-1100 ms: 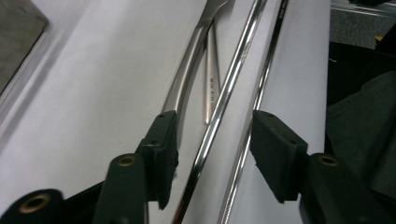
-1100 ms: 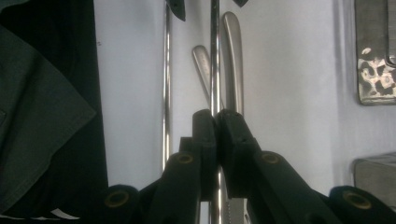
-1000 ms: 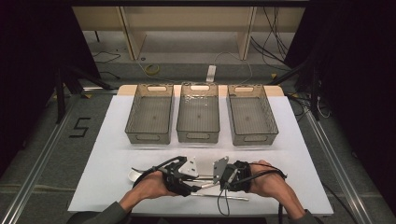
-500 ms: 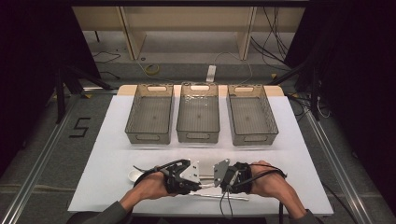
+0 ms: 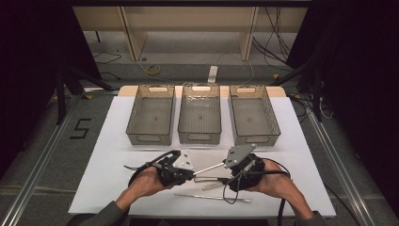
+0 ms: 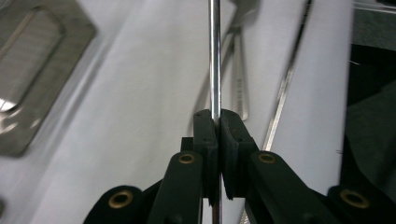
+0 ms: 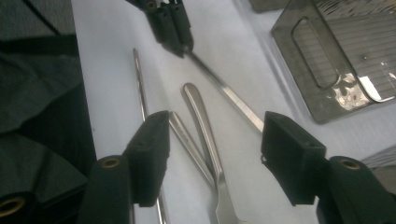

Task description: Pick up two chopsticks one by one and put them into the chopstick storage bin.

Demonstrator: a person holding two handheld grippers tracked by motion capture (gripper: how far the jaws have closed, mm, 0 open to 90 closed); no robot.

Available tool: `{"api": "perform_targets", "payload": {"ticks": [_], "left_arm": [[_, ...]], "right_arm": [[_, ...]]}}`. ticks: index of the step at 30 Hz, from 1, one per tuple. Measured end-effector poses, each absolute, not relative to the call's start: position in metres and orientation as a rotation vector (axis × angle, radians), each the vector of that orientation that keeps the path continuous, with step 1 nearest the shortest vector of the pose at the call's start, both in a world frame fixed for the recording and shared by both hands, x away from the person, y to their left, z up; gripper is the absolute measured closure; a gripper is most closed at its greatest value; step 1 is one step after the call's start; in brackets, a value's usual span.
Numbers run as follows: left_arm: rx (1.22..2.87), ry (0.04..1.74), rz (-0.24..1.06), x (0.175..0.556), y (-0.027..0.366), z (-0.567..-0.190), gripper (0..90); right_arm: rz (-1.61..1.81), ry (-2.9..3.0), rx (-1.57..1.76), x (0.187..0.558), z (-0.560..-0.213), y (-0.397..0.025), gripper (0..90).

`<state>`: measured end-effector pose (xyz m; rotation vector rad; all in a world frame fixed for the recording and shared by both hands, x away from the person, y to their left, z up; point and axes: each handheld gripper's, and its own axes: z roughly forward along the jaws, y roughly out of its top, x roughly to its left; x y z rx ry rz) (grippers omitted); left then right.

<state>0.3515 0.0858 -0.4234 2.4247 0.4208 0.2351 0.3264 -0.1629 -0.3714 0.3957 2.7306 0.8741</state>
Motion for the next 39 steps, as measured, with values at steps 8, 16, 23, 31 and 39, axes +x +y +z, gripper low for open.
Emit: {"api": "perform_targets", "payload": {"ticks": [8, 16, 23, 31, 39], "left_arm": [[2.327, 0.597, 0.297, 0.366, 0.11, -0.413, 85.7], [2.236, 0.743, 0.334, 0.383, 0.136, -0.401, 85.6], [2.151, 0.86, 0.376, 0.4, 0.161, -0.391, 85.7], [2.093, 0.974, 0.425, 0.428, 0.181, -0.381, 85.7], [2.04, 1.077, 0.454, 0.457, 0.197, -0.373, 85.6]], "right_arm": [[0.853, 2.783, 0.51, 0.319, -0.399, -0.168, 34.0], [0.75, 2.842, 0.602, 0.32, -0.426, -0.175, 33.3], [0.695, 2.86, 0.607, 0.322, -0.434, -0.176, 33.3], [0.665, 2.885, 0.618, 0.322, -0.439, -0.175, 33.3], [0.65, 2.907, 0.616, 0.32, -0.441, -0.176, 33.4]]}}
